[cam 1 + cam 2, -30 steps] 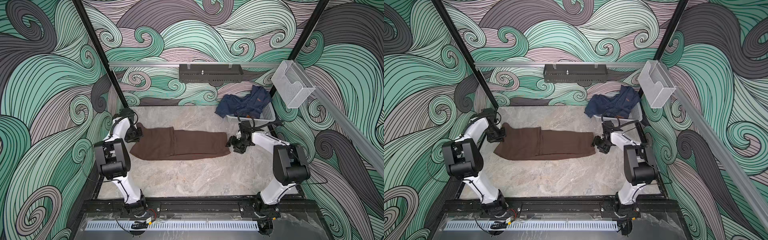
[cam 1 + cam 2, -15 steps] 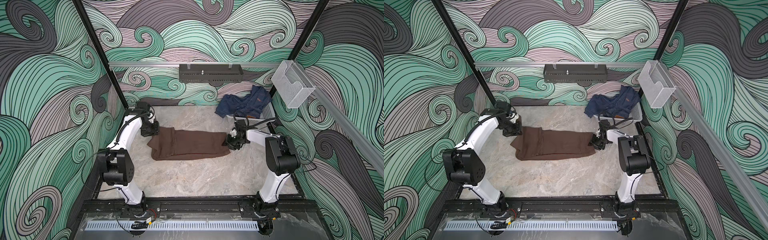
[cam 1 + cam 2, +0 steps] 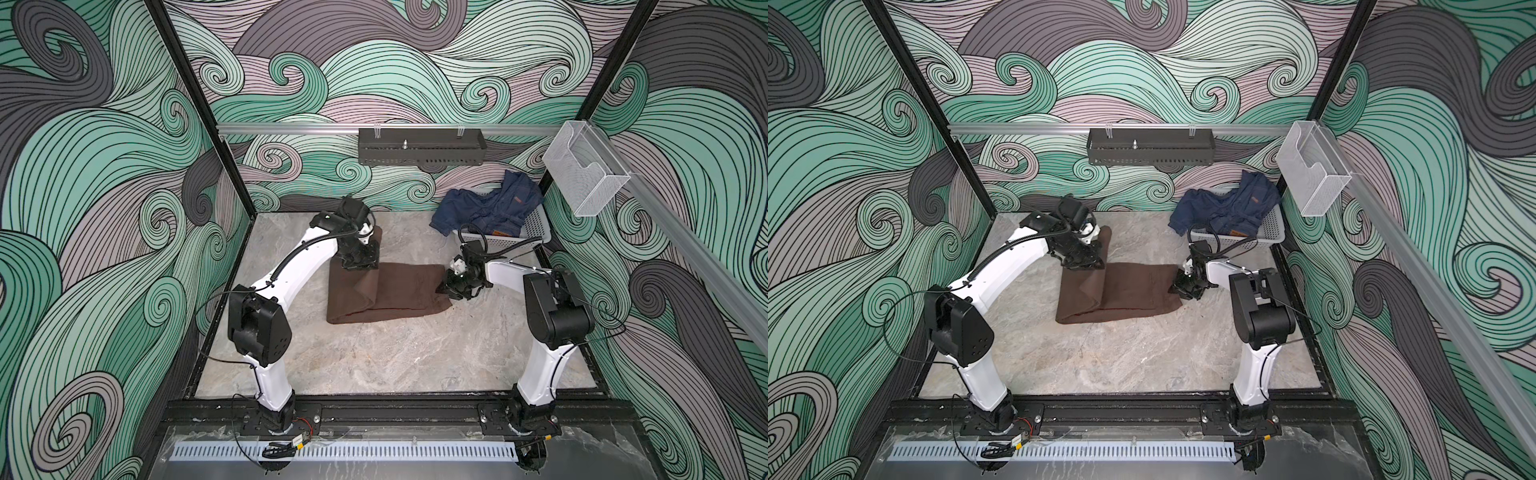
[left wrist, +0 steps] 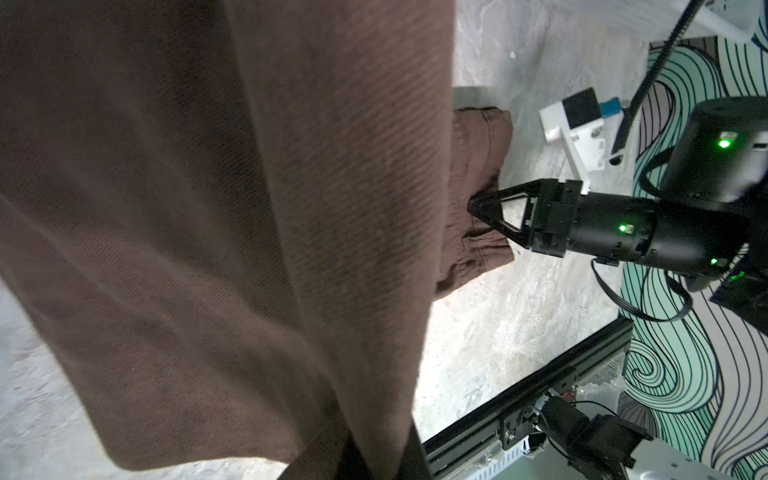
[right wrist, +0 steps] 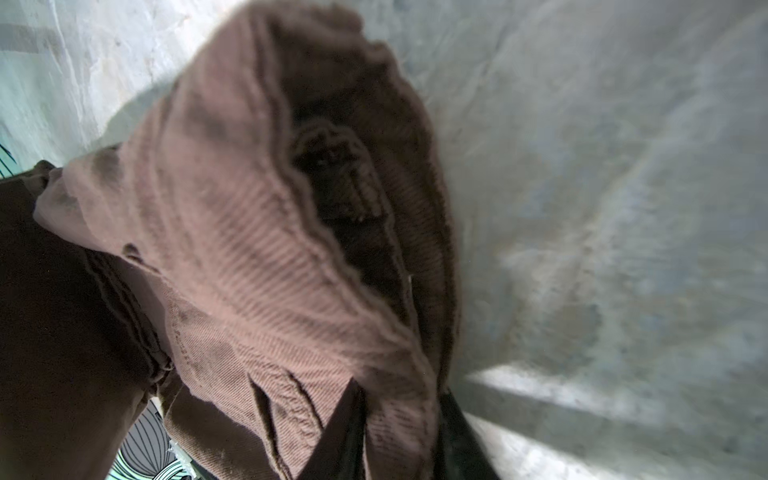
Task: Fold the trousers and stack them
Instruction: 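Fold the right gripper's end over toward the left gripper, forming a square bundle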
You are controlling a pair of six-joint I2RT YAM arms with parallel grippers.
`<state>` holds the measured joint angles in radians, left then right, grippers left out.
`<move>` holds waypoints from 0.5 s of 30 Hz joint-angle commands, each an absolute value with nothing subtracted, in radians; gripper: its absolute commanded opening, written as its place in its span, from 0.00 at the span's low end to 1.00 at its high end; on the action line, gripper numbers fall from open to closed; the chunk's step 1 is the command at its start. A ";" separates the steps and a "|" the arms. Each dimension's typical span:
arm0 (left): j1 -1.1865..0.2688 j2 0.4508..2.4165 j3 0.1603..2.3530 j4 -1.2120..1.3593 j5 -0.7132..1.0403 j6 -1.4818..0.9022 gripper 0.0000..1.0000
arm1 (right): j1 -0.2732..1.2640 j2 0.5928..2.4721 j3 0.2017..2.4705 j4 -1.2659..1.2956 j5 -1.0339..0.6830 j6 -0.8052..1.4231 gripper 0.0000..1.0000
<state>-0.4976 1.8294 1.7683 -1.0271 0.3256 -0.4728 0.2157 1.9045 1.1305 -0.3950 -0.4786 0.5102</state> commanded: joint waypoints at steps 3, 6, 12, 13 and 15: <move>-0.581 1.927 1.865 -0.986 0.357 -0.561 0.00 | 0.229 1.920 1.115 -0.374 -0.520 0.531 0.27; -0.616 1.983 1.911 -0.979 0.359 -0.579 0.00 | 0.233 1.920 1.112 -0.365 -0.526 0.543 0.27; -0.667 2.081 1.975 -0.939 0.358 -0.623 0.00 | 0.241 1.933 1.109 -0.364 -0.531 0.552 0.27; -0.674 2.097 1.986 -0.934 0.359 -0.630 0.00 | 0.242 1.937 1.109 -0.365 -0.532 0.552 0.26; -0.686 2.121 2.006 -0.930 0.359 -0.636 0.00 | 0.242 1.942 1.108 -0.336 -0.534 0.554 0.26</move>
<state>-0.6643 2.1006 1.9499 -0.9642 0.3336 -0.6018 0.2253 1.9141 1.1252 -0.3645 -0.5076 0.5426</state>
